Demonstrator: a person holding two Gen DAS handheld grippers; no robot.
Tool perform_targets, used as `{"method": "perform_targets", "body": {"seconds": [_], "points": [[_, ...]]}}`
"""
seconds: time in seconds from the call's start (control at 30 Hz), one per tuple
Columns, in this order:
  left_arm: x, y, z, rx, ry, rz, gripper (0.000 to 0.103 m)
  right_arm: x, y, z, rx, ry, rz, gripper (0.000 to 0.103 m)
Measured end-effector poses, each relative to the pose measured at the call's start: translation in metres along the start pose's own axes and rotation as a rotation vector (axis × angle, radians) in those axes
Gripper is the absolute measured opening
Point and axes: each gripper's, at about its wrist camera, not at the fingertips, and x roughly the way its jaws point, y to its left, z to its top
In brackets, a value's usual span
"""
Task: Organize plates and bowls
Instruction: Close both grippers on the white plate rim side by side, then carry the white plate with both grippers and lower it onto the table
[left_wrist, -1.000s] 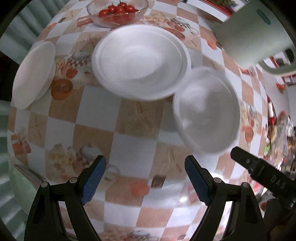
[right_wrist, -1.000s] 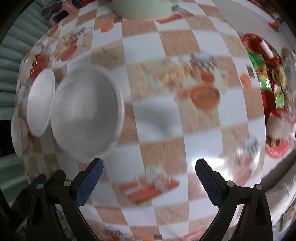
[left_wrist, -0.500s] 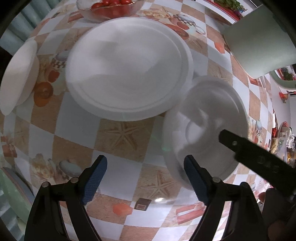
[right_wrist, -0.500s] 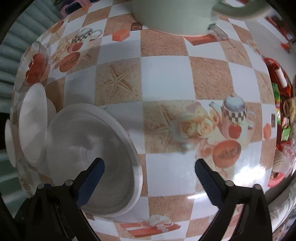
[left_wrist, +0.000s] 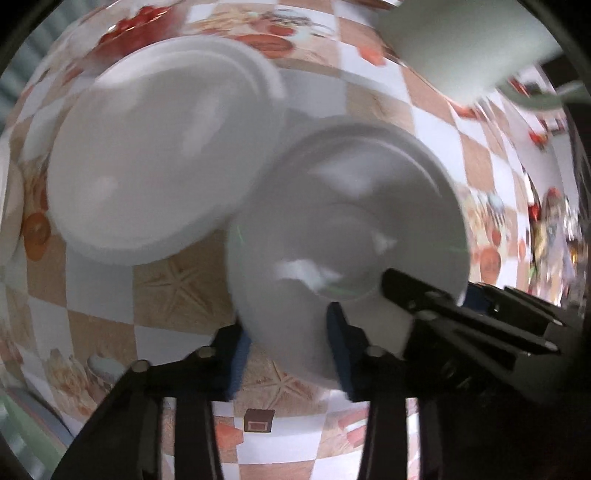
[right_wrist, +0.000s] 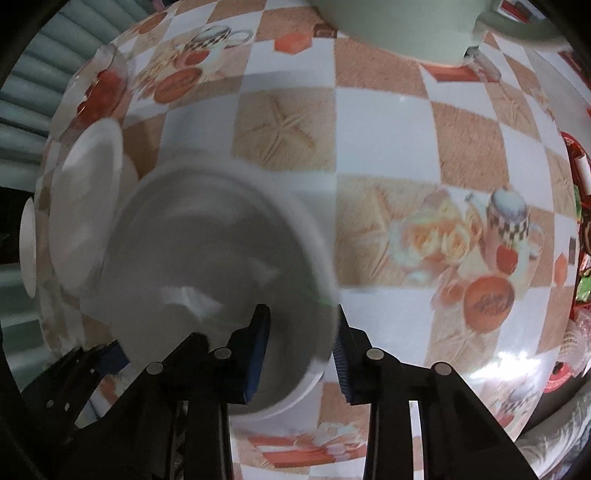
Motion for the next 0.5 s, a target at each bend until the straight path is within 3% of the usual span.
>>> {"method": "perform_targets", "body": {"seconds": [0.3, 0.5], "points": [[0.009, -0.001, -0.025, 0.078, 0.019, 0.004, 0.034, 0.006, 0.018, -0.05, 0.04, 0.031, 0.022, 0.035], [0.015, 0.011, -0.091, 0.159, 0.044, 0.038, 0.034, 0.018, 0.046, -0.122, 0.053, 0.104, 0.066, 0.035]]}}
